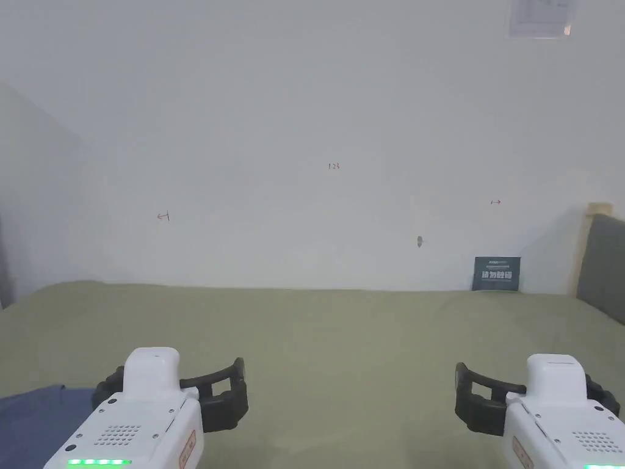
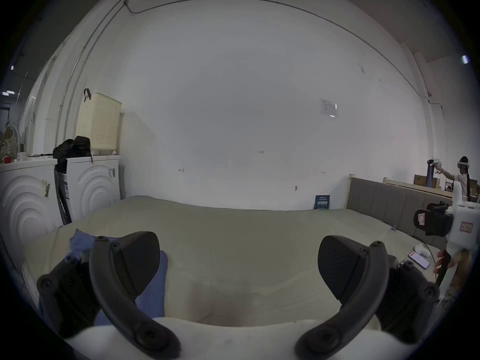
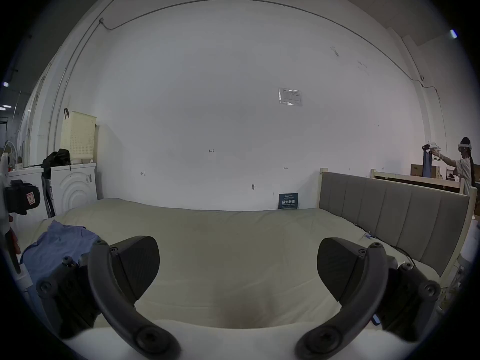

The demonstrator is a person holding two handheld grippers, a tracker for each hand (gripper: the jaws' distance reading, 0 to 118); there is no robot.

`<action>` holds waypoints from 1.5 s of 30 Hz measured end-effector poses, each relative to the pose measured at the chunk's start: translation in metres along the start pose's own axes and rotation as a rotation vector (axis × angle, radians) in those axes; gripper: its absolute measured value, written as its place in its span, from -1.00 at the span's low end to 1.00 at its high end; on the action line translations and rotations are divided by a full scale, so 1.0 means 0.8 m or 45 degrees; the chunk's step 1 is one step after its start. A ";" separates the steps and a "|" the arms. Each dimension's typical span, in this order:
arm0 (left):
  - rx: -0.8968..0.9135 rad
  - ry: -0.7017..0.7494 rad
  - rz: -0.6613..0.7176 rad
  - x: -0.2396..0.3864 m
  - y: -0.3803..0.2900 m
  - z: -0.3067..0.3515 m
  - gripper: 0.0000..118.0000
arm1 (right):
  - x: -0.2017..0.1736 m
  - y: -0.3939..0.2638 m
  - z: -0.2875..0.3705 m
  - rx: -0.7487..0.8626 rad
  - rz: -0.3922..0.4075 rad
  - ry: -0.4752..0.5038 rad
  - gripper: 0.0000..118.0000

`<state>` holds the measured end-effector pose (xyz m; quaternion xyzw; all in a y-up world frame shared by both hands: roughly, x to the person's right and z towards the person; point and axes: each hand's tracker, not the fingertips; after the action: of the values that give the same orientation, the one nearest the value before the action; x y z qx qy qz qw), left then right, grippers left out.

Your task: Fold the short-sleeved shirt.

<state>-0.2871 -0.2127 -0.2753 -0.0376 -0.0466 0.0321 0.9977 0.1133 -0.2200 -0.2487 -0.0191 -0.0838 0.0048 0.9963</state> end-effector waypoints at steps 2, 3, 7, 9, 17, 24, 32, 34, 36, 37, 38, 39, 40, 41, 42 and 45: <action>-0.001 0.013 0.012 -0.002 0.000 -0.002 1.00 | 0.000 0.002 -0.001 -0.001 -0.001 0.003 1.00; -0.013 0.013 0.028 -0.003 0.001 -0.004 1.00 | 0.000 0.002 -0.001 0.000 0.002 0.006 1.00; -0.054 0.044 0.046 -0.002 0.000 -0.011 1.00 | 0.000 0.003 -0.003 -0.005 0.003 0.014 1.00; -0.058 0.037 0.042 -0.003 0.000 -0.012 1.00 | -0.001 0.001 -0.005 -0.011 0.011 0.009 1.00; -0.071 0.037 -0.005 0.003 -0.004 -0.016 1.00 | -0.004 -0.009 -0.012 -0.050 0.038 0.017 1.00; -0.070 0.039 0.012 0.000 -0.004 -0.018 1.00 | -0.007 -0.011 -0.015 -0.055 0.044 0.024 1.00; -0.053 0.043 -0.001 -0.002 -0.008 -0.010 1.00 | -0.010 -0.013 -0.014 -0.052 0.048 0.001 1.00; -0.060 0.046 -0.004 -0.002 -0.009 -0.011 1.00 | -0.010 -0.015 -0.013 -0.045 0.047 0.000 1.00; -0.064 0.052 -0.010 -0.002 -0.010 -0.013 1.00 | -0.011 -0.015 -0.013 -0.049 0.049 0.007 1.00; -0.070 0.055 -0.016 -0.002 -0.011 -0.014 1.00 | -0.011 -0.016 -0.013 -0.050 0.052 0.009 1.00; -0.073 0.058 -0.019 -0.001 -0.011 -0.014 1.00 | -0.012 -0.017 -0.013 -0.049 0.055 0.009 1.00; -0.073 0.059 -0.020 0.000 -0.010 -0.014 1.00 | -0.013 -0.017 -0.013 -0.048 0.058 0.007 1.00; -0.072 0.054 -0.018 0.000 -0.010 -0.014 1.00 | -0.014 -0.017 -0.013 -0.048 0.057 0.006 1.00; -0.069 0.051 -0.013 0.000 -0.010 -0.014 1.00 | -0.014 -0.016 -0.013 -0.049 0.052 0.007 1.00; -0.068 0.050 -0.012 0.000 -0.010 -0.014 1.00 | -0.015 -0.015 -0.013 -0.049 0.047 0.005 1.00; -0.068 0.043 -0.018 0.000 -0.009 -0.015 1.00 | -0.015 -0.014 -0.012 -0.048 0.040 0.010 1.00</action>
<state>-0.2853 -0.2206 -0.2869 -0.0646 -0.0308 0.0232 0.9972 0.1031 -0.2319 -0.2601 -0.0394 -0.0797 0.0188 0.9959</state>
